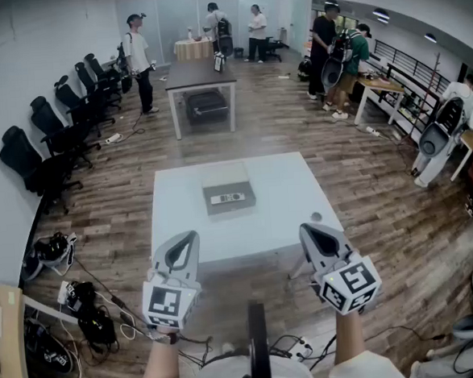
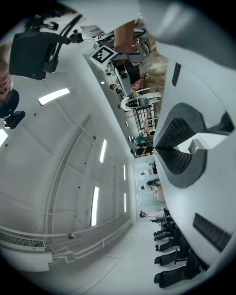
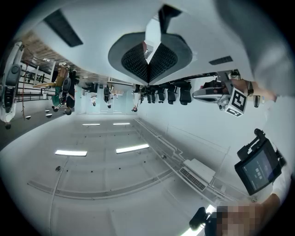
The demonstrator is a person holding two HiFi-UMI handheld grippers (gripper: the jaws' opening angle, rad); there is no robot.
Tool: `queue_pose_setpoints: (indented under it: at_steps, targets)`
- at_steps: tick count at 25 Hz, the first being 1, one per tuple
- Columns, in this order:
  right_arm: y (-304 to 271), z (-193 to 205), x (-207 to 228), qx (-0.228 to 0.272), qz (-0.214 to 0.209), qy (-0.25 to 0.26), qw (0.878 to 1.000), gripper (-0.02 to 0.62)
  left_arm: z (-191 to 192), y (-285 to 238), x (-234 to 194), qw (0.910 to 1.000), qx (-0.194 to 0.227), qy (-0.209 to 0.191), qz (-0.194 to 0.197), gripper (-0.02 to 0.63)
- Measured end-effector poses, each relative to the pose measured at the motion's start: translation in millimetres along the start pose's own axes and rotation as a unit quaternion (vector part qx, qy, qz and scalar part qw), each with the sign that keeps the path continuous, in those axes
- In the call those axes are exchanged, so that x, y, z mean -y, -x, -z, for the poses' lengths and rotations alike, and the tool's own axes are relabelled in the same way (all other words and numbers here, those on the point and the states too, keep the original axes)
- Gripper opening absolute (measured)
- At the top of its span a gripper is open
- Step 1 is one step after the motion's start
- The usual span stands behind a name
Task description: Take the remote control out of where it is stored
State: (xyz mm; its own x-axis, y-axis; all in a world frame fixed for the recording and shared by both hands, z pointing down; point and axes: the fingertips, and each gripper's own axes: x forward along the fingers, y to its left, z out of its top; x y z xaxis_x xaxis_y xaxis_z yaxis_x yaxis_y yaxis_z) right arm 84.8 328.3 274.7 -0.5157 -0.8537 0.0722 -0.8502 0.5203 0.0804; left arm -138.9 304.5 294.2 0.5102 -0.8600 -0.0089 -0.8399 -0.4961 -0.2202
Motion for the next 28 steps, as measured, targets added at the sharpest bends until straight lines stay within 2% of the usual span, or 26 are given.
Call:
queue_pose_setpoints:
  at_steps: [3,6,9,20,24,28]
  targets:
    - [-0.4,5.0,7.9,-0.001,-0.009,-0.002,1.000,-0.002,0.3,-7.2,4.7,1.0000,-0.002,-0.002,-0.002,-0.011]
    - [3.7,5.7,17.8,0.019,-0.029,-0.043,0.998,-0.002,-0.1,-13.6,8.9,0.9999,0.002,-0.005,-0.009,-0.011]
    - [4.9,7.1,34.3,0.038,-0.027,-0.077,0.996,-0.002,4.6,-20.8,13.0,0.9999,-0.004,-0.001,-0.016,-0.011]
    - [-27.6,14.5,75.8,0.048,-0.049,-0.111,0.991,-0.002,18.7,-61.9,23.8,0.9992,-0.021,0.003,-0.035,-0.011]
    - [-46.0,14.3,84.4,0.049,-0.063,-0.084,0.993,-0.002,25.3,-86.3,19.1,0.9992,-0.023,0.003,-0.031,-0.011]
    - [-70.2,13.3,97.1,0.050,-0.074,-0.085,0.992,-0.002,32.8,-113.4,6.2,0.9994,-0.023,0.006,-0.027,-0.011]
